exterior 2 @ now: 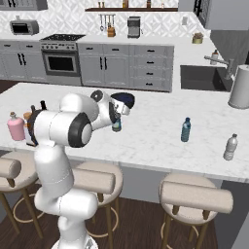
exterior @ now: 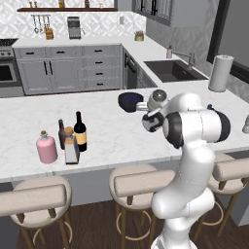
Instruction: Move the plastic bottles in the middle to the plastics group, and the glass bottles in the middle to the glass group.
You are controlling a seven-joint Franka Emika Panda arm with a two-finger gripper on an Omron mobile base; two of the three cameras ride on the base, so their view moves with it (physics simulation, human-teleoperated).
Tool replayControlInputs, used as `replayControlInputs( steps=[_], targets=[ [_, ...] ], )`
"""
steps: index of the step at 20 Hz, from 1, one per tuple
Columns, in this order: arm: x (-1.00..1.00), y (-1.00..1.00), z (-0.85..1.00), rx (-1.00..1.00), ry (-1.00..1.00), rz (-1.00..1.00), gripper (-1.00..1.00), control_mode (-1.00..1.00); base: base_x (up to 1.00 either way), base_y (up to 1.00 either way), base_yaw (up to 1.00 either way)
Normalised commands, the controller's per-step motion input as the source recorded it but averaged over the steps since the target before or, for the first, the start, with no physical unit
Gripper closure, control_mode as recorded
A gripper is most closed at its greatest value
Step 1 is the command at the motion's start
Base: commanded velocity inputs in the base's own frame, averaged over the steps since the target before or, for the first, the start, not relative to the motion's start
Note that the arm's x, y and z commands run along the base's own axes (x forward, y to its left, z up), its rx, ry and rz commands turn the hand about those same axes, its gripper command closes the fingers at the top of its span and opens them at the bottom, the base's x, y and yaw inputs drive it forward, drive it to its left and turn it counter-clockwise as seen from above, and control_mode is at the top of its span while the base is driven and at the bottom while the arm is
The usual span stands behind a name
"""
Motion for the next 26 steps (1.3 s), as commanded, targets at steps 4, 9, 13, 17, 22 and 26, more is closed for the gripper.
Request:
replayControlInputs(
  steps=[4, 9, 13, 17, 22, 26],
  targets=[
    [-1.00, -0.83, 0.24, 0.00, 0.00, -0.26, 1.00, -1.00, 0.00, 0.00, 0.00],
    [-0.82, -0.93, 0.33, 0.00, 0.05, -0.25, 1.00, -1.00, 0.00, 0.00, 0.00],
    [-0.61, -0.94, 0.22, 0.00, 0.03, -0.22, 1.00, -1.00, 0.00, 0.00, 0.00],
    [-0.55, -0.94, 0.14, 0.00, 0.04, -0.18, 1.00, -1.00, 0.00, 0.00, 0.00],
    [-0.27, -0.72, 0.00, 0.00, 0.05, -0.23, 1.00, -1.00, 0.00, 0.00, 0.00],
    [-0.02, -0.70, 0.00, 0.00, 0.00, -0.19, 1.00, -1.00, 0.00, 0.00, 0.00]
  ],
)
